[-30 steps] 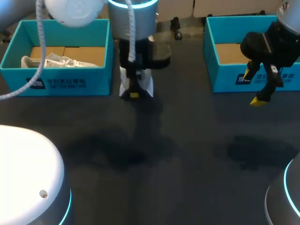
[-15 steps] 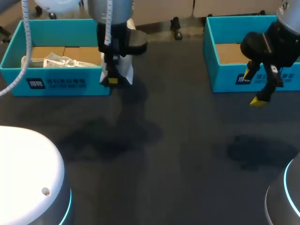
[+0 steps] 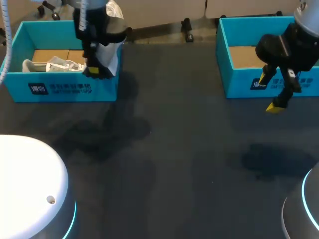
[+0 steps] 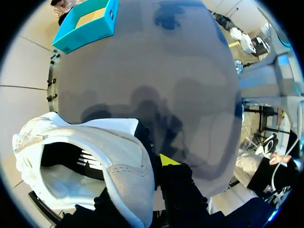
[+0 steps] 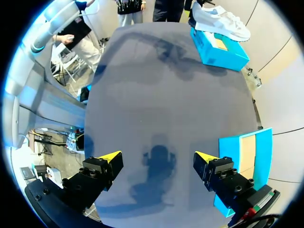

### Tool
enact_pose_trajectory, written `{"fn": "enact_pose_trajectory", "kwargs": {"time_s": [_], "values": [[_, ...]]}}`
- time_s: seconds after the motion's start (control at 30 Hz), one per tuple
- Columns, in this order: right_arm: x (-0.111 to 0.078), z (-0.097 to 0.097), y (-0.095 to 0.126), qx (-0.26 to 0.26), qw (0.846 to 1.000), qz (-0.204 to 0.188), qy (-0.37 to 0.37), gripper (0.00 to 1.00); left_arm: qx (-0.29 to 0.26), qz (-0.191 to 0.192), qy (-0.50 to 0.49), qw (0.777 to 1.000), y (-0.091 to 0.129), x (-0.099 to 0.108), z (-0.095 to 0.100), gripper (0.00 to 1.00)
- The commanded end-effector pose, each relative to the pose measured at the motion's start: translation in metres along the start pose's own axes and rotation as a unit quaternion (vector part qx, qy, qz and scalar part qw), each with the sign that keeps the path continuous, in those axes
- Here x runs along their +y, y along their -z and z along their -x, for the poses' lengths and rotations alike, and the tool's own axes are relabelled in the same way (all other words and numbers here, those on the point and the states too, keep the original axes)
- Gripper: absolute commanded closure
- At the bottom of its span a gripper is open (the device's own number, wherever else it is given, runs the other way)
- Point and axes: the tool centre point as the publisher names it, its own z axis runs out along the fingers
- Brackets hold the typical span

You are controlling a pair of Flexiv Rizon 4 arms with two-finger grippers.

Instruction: Take the shoe out of the shoebox, open the shoe tongue, remove and reinsert the insole, then place the shoe into the shoebox

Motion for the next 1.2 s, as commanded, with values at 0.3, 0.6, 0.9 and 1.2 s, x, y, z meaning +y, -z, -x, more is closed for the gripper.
{"fn": "enact_pose_trajectory", "kwargs": {"time_s": [0.3,0.6,0.9,1.2], "values": [[0.001,0.002,-0.001,0.001,1.000,-0.002,-0.001,0.00,0.015,0.002,0.014,1.000,-0.011,0.083,0.030,1.00],[0.001,0.002,-0.001,0.001,1.000,-0.002,-0.001,0.00,0.015,0.002,0.014,1.000,-0.011,0.083,0.030,1.00],[0.001,0.002,-0.001,0.001,1.000,-0.002,-0.001,0.00,0.015,0.002,0.014,1.000,-0.011,0.083,0.030,1.00],[0.001,0.002,-0.001,0.001,1.000,-0.002,-0.001,0.00,0.017,0.016,-0.006,1.000,-0.017,0.120,0.063,1.00]]}}
